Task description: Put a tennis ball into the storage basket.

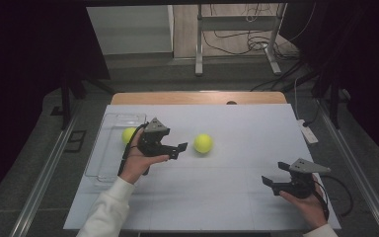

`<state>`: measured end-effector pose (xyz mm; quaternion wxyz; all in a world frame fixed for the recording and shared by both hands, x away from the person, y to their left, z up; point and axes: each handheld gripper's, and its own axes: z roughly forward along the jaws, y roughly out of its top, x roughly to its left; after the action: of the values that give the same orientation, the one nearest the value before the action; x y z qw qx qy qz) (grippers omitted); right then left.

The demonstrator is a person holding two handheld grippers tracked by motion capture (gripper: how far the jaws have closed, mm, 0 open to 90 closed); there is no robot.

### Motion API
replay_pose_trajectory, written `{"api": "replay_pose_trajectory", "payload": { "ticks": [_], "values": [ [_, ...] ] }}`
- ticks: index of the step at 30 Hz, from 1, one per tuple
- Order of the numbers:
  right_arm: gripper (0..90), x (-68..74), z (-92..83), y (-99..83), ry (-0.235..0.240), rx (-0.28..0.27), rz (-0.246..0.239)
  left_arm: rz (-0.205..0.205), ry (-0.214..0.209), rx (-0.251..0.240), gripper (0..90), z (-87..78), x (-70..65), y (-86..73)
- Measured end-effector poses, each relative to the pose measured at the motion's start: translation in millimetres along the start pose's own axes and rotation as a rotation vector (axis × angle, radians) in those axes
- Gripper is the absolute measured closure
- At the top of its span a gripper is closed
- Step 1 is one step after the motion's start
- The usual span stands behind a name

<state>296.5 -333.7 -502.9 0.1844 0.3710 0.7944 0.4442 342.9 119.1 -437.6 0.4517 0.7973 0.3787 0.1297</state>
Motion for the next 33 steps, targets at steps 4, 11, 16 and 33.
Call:
{"api": "replay_pose_trajectory", "payload": {
  "ticks": [4,11,16,33],
  "values": [
    [12.9,-0.2,-0.7,-0.2,-0.001,0.000,0.001,-0.005,-0.005,0.005,13.3,3.6,-0.2,1.2],
    [12.9,-0.1,-0.8,-0.3,-0.001,0.000,0.003,-0.001,-0.010,0.019,13.3,9.8,-1.5,2.7],
    [12.9,0.1,-0.3,-0.1,0.001,0.001,0.000,0.006,-0.017,0.027,13.3,14.8,-4.1,7.4],
    [13.0,-0.2,-0.6,-0.1,-0.001,0.001,-0.002,0.011,-0.024,0.053,13.4,32.9,-4.7,19.0]
  ]
}}
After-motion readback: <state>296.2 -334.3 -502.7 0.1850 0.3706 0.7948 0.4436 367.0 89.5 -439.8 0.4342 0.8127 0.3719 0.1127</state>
